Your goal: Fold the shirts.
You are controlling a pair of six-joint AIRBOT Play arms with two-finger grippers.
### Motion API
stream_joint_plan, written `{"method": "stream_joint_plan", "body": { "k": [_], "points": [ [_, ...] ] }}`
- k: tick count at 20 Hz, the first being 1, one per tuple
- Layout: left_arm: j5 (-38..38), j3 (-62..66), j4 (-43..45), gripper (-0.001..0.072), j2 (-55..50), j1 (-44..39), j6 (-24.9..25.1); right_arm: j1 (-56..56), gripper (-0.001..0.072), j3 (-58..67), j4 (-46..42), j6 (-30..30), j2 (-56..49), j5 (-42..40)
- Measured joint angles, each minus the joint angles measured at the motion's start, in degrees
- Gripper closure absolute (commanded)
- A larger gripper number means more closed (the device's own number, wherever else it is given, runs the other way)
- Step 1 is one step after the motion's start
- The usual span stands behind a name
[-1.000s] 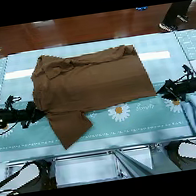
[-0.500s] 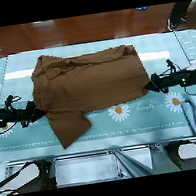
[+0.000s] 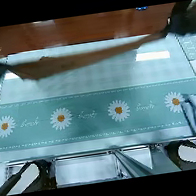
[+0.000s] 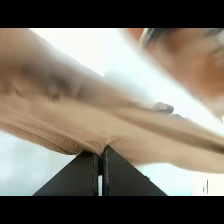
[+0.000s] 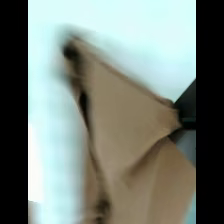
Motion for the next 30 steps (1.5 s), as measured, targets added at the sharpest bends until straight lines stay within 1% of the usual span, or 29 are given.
{"method": "stream_joint_plan", "body": {
  "k": [3,6,8,10,12,15,18,21,24,27,30],
  "points": [
    [0.94,15.02,-1.18,0.069,3.21,0.0,-0.02,0.42,0.0688,13.14,-6.1,2.93,5.42,0.63],
    [1.4,26.75,1.25,0.069,7.13,0.0,-0.35,0.57,0.0688,19.23,-11.1,4.37,12.2,1.62],
    [1.44,31.41,5.44,0.069,11.19,0.33,-1.68,0.63,0.0688,20.98,-13.86,4.98,16.9,2.64],
    [0.44,33.83,11.08,0.069,16.46,0.61,-3.56,0.63,0.0688,21.64,-16.68,5.9,21.24,4.42],
    [-0.9,35.06,18.91,0.069,21.94,-0.26,-5.7,0.63,0.0688,20.9,-18.36,6.71,25.55,6.01],
    [-1.77,35.93,30.1,0.069,28.92,-4.72,-9.09,0.63,0.0688,18.71,-19.82,7.26,30.69,8.33],
    [-5.18,36.11,39.1,0.069,32.54,-9.62,-12.15,0.63,0.0688,15.39,-20.92,7.65,33.88,10.01],
    [-8.5,32.72,44.06,0.069,33.62,-11.72,-14.14,0.63,0.0688,10.03,-21.24,8.22,34.99,11.02],
    [-8.92,23.58,45.51,0.069,33.2,-12.52,-15.85,0.63,0.0688,1.49,-18.29,8.24,34.14,10.86],
    [-3.54,10.36,42.34,0.069,30.56,-12.85,-16.63,0.7,0.0688,-7.48,-14.03,6.38,30.16,7.26],
    [5.03,-0.94,37.4,0.069,23.89,-13.07,-16.96,0.7,0.0688,-13.2,-9.9,3.78,21.51,2.1]
  ]
}}
